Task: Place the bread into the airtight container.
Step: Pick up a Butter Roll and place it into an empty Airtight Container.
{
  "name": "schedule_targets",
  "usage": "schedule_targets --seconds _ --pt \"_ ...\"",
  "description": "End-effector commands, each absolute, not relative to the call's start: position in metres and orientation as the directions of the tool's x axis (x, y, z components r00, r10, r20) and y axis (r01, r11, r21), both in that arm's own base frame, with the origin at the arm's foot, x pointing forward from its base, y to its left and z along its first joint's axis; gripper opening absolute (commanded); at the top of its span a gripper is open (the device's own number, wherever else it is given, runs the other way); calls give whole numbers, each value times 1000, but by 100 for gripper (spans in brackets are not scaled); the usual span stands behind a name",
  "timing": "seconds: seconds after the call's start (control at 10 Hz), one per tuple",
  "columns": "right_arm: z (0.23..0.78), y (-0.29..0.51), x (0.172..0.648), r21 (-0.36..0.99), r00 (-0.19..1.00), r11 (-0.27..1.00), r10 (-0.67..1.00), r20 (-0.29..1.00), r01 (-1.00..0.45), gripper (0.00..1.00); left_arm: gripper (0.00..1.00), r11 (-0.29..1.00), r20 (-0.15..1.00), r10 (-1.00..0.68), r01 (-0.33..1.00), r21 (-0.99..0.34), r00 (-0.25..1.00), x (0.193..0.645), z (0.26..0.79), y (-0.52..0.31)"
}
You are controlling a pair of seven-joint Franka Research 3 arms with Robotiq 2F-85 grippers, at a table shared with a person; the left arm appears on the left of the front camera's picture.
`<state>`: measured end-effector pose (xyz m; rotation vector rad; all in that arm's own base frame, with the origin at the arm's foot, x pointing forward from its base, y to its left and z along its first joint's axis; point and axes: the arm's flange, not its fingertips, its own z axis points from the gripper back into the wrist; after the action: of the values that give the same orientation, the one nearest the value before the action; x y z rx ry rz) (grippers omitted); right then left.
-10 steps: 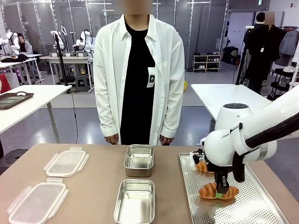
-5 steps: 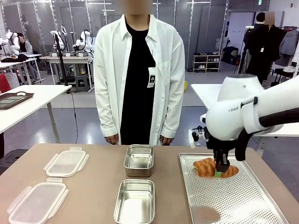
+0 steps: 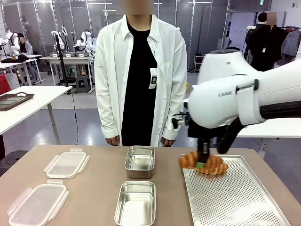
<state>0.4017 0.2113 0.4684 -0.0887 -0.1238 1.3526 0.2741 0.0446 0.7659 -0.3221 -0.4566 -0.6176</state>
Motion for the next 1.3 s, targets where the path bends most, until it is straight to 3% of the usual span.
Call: schedule_targets --seconds 0.0,0.5,0.7,0.8,1.2 --pt "470 270 390 -146 230 234 972 41 -961 42 100 761 499 -497 633 -142 710 273 766 45" --pt "426 376 355 -153 247 262 963 105 -953 42 100 761 499 -497 633 -142 710 273 766 45" --pt "422 381 351 -157 294 317 944 152 -935 42 100 761 499 -497 633 -142 710 273 766 45" --pt "424 377 348 -132 227 241 968 110 -962 42 100 761 499 -497 633 -142 710 273 766 45" --pt "424 377 348 -132 227 241 968 110 -962 42 100 761 499 -497 633 -142 710 273 766 45"
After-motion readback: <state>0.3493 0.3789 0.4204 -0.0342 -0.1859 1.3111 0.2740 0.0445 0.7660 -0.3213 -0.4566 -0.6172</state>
